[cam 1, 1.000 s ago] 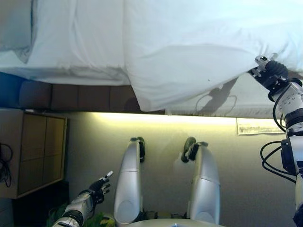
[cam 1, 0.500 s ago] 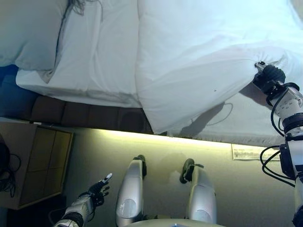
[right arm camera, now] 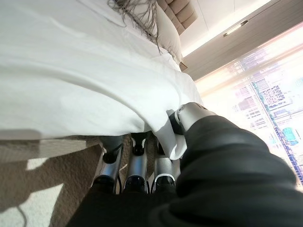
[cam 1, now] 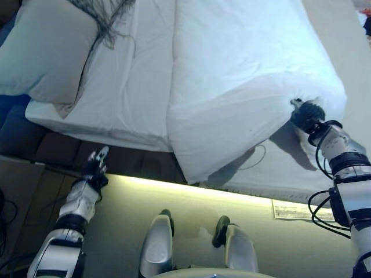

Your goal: Make the bed neatly

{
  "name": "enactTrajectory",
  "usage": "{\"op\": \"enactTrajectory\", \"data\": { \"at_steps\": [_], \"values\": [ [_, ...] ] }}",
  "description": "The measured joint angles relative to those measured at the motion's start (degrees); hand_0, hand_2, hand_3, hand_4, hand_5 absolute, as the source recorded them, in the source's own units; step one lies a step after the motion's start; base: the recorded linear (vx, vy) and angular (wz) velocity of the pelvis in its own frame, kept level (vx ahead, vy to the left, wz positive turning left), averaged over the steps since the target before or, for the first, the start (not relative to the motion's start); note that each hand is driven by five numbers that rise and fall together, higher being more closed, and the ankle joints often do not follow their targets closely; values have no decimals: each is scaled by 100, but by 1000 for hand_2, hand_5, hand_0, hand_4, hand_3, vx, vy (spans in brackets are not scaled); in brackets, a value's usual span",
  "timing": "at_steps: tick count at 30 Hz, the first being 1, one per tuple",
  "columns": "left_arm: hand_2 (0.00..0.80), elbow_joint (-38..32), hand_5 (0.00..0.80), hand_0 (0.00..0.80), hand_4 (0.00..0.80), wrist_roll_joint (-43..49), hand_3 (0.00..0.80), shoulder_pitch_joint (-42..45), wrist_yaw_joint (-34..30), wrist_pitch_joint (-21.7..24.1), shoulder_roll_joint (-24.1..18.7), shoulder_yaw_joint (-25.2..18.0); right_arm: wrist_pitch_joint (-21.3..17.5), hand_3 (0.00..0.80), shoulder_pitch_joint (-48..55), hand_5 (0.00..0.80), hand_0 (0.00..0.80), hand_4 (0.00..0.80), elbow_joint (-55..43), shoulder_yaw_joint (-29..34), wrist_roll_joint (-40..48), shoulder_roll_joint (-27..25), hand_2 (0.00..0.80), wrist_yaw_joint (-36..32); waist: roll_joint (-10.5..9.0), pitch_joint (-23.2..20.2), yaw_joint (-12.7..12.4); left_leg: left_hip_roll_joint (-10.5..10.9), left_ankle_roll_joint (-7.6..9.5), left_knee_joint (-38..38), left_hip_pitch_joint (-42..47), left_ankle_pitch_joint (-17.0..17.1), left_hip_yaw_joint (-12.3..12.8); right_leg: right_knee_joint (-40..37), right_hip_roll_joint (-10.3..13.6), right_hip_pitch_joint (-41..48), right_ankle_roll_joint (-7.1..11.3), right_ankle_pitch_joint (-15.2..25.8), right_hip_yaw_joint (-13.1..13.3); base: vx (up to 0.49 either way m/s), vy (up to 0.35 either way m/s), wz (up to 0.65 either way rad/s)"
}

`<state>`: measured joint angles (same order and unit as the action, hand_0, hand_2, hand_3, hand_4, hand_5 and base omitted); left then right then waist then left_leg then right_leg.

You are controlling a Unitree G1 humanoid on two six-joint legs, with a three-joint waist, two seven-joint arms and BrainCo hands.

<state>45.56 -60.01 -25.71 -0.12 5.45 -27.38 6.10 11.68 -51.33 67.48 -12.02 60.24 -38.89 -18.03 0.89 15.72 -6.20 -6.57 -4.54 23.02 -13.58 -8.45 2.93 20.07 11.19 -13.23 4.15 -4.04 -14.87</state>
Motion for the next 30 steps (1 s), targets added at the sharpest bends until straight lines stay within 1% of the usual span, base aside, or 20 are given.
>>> {"op": "enactTrajectory", "data": {
  "at_steps": [2,4,7,11,13,15,17,18,21,23,26,30],
  "values": [
    [0,-8,0,0,0,-343,0,-131,-32,-21,367,85,70,800,67,800,800,800,-1,-7,-1,201,800,1,-27,-48,75,-4,-21,-410,429,99,19,-518,-95,468,21,172,-50,153,-50,-4],
    [0,-30,0,0,0,-793,0,-128,-132,-170,732,242,144,800,222,800,800,800,-2,-49,-1,328,800,1,-102,-241,75,-9,-49,-783,725,196,30,-1005,-192,808,36,332,-67,142,-50,-5],
    [0,-28,0,0,0,-1679,0,-63,-316,-460,1188,289,229,800,278,800,800,800,-2,-119,-13,487,800,1,-235,-346,83,-30,-105,-1098,1026,268,55,-1502,-317,1171,30,489,-97,117,-94,-4],
    [0,-17,0,0,0,-2644,0,191,-475,-812,1837,505,246,800,277,800,800,800,-137,-225,-16,646,800,70,-411,-450,97,-120,-122,-1158,1101,273,129,-1700,-421,1300,5,524,-114,62,-145,-3],
    [0,105,0,0,0,-3136,0,238,-443,-1126,2065,586,249,800,277,800,800,800,-285,-233,0,737,800,122,-506,-474,100,-160,-124,-1138,1101,272,160,-1757,-486,1318,-30,548,-99,15,-167,-9],
    [0,182,0,0,0,-3603,0,269,-374,-1462,2159,640,249,800,276,800,800,800,-459,-244,10,843,800,159,-615,-472,97,-218,-136,-1108,1096,266,168,-1804,-547,1326,-78,578,-73,-18,-175,-10],
    [0,301,0,0,0,-3984,0,273,-313,-1638,2214,757,248,800,279,800,800,800,-602,-424,220,922,800,237,-733,-441,130,-309,-234,-1095,1092,254,173,-1820,-645,1325,-119,604,-56,-70,-185,-9],
    [0,345,0,0,0,-4157,0,291,-243,-1696,2212,808,247,800,279,800,800,800,-681,-494,298,943,800,245,-811,-404,142,-356,-291,-1082,1079,236,174,-1824,-693,1317,-147,619,-52,-106,-192,-5],
    [0,437,0,0,0,-4564,0,303,-4,-1753,2177,872,206,800,278,800,800,800,-881,-499,591,1021,800,305,-1119,-297,212,-452,-337,-928,848,243,159,-1820,-776,1158,-219,670,-50,-101,-170,-4],
    [0,525,0,0,0,-4709,0,296,162,-1758,2121,883,114,800,278,800,800,800,-1152,-582,757,1052,800,378,-1289,-251,222,-515,-353,-815,651,250,160,-1812,-829,993,-270,734,-24,-75,-147,-10],
    [0,539,0,0,0,-4710,0,296,418,-1784,2105,905,2,800,279,800,800,800,-1582,-686,921,1061,800,483,-1402,-197,241,-571,-374,-718,464,262,160,-1825,-892,840,-312,804,1,-58,-125,-7],
    [0,553,0,0,0,-4778,0,295,647,-1865,2083,1002,-53,800,279,800,800,800,-1960,-757,1029,1064,800,497,-1508,-141,278,-625,-397,-704,410,274,163,-1833,-923,785,-342,824,12,2,-94,-4]
  ]
}}
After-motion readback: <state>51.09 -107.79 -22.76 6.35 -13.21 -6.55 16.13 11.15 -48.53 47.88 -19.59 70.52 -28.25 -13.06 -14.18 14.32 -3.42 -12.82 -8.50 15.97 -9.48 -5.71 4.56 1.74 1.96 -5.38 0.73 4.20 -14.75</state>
